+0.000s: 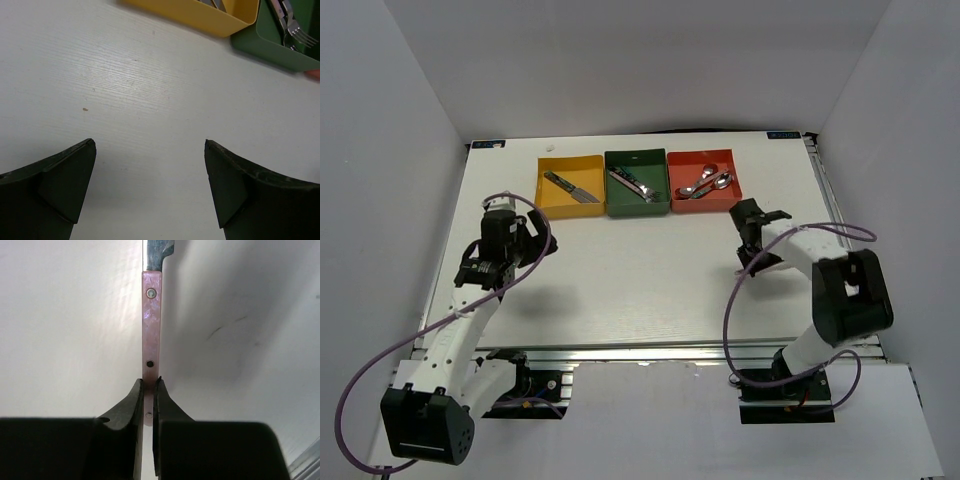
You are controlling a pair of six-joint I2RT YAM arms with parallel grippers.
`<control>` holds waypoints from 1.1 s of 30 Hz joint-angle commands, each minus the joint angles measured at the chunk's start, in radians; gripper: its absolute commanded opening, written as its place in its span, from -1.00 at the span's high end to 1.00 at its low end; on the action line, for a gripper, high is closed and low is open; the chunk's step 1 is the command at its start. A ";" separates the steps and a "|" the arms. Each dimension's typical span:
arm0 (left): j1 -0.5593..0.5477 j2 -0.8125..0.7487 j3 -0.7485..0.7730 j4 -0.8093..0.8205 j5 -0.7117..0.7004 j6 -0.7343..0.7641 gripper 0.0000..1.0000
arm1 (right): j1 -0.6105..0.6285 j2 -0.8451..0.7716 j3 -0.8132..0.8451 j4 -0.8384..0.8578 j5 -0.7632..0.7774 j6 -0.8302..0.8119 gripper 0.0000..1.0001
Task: Sort the eating utensils into containers
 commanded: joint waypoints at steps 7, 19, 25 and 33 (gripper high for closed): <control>-0.009 -0.119 0.034 -0.010 -0.132 -0.027 -0.96 | 0.314 -0.165 0.164 0.252 0.202 -0.532 1.00; -0.008 -0.345 0.076 -0.145 -0.532 -0.056 -0.96 | 0.482 0.662 1.295 0.164 -0.372 -1.589 1.00; -0.008 -0.357 0.057 -0.110 -0.444 -0.026 -0.96 | 0.485 0.734 1.318 0.304 -0.358 -1.714 1.00; -0.008 -0.329 0.056 -0.101 -0.407 -0.018 -0.96 | 0.490 0.754 1.294 0.481 -0.369 -1.705 1.00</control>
